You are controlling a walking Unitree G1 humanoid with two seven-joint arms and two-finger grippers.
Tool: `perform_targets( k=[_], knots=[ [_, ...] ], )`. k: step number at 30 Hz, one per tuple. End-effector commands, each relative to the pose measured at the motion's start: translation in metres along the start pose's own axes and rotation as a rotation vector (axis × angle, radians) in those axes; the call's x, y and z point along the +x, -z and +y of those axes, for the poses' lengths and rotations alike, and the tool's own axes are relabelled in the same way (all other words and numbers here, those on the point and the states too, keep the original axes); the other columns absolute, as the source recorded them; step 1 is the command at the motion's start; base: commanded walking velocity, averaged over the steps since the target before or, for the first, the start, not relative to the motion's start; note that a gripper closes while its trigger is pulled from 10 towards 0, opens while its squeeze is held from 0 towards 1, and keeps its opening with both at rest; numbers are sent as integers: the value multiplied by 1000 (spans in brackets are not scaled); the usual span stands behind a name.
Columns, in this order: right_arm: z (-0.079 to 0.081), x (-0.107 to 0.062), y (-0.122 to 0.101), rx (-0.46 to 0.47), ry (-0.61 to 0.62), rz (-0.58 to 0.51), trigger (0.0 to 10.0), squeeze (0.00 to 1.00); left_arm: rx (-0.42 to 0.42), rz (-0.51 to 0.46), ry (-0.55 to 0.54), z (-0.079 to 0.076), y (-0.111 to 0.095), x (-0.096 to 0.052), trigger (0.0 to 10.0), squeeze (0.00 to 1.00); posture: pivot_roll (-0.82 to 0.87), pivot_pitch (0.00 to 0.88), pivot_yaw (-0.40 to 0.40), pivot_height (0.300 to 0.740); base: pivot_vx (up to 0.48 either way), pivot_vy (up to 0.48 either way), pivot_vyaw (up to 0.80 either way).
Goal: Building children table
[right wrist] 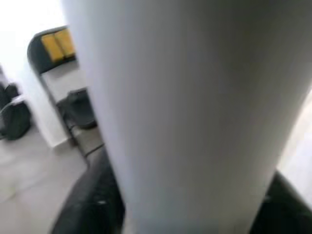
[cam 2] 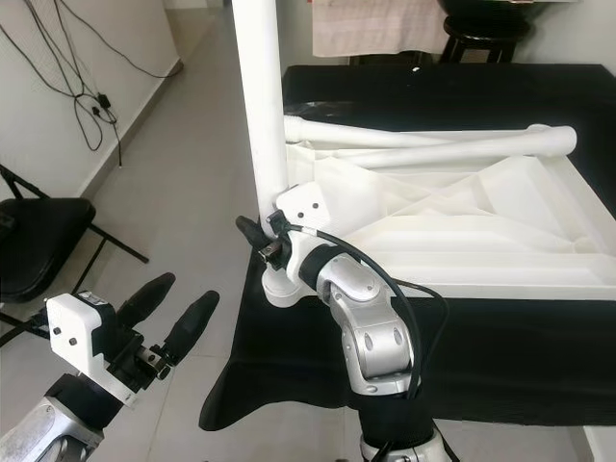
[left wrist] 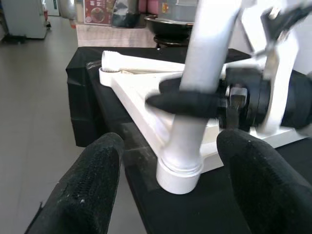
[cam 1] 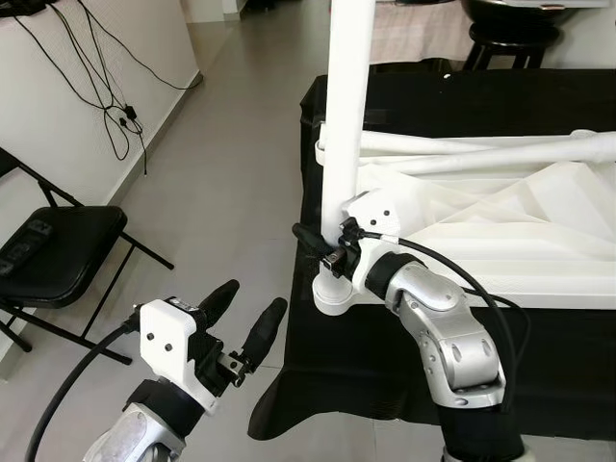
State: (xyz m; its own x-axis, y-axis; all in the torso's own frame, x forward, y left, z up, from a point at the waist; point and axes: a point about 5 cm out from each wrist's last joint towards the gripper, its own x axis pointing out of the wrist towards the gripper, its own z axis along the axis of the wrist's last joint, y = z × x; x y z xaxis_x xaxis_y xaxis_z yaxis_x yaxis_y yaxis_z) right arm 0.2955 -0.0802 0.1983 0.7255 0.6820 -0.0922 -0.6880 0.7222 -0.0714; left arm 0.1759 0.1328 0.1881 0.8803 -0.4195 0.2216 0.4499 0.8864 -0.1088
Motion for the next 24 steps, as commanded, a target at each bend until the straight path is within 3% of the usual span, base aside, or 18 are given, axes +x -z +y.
perform_targets(
  k=[1, 3, 8, 9, 11, 12, 19, 20, 23, 24],
  knots=[
    [13, 4, -5, 12, -201, -16, 10000, 1000, -5, 2, 0, -1, 1, -1, 10000, 0, -23, 156, 18, 740, 0, 0, 0],
    [13, -1, -12, -36, -355, -45, 10000, 1000, -6, 1, 3, -1, 0, -2, 10000, 0, -23, 158, 18, 740, 0, 0, 0],
    [5, -3, -15, -89, -456, -47, 10000, 1000, -6, 0, 4, -1, 0, -2, 10000, 0, -20, 161, 18, 740, 0, 0, 0],
    [0, 0, -15, -142, -504, -30, 10000, 380, -6, 0, 4, -1, 0, -2, 10000, 0, -10, 164, 19, 740, 0, 0, 0],
    [-3, 1, -15, -179, -538, -14, 10000, 380, -6, 0, 3, -2, 0, -3, 10000, 0, -10, 164, 19, 740, 0, 0, 0],
    [-7, 4, -15, -201, -579, 1, 10000, 0, -6, 1, 2, -2, 0, -4, 10000, 0, -6, 167, 21, 740, 0, 0, 0],
    [-19, 15, -24, -195, -692, 5, 10000, 0, -9, 7, 2, -4, -1, -6, 10000, 0, 7, 181, 26, 740, 0, 0, 0],
    [-21, 16, -26, -184, -711, -6, 3882, 0, -10, 8, 3, -5, -1, -6, 10000, 0, 10, 184, 27, 740, 0, 0, 0],
    [-23, 17, -27, -178, -726, -14, 3882, 0, -11, 10, 3, -5, -2, -6, 10000, 0, 10, 184, 27, 740, 0, 0, 0],
    [-24, 17, -29, -168, -751, -21, 0, 0, -12, 11, 4, -6, -2, -7, 10000, 0, 11, 190, 28, 740, 0, 0, 0]
  ],
)
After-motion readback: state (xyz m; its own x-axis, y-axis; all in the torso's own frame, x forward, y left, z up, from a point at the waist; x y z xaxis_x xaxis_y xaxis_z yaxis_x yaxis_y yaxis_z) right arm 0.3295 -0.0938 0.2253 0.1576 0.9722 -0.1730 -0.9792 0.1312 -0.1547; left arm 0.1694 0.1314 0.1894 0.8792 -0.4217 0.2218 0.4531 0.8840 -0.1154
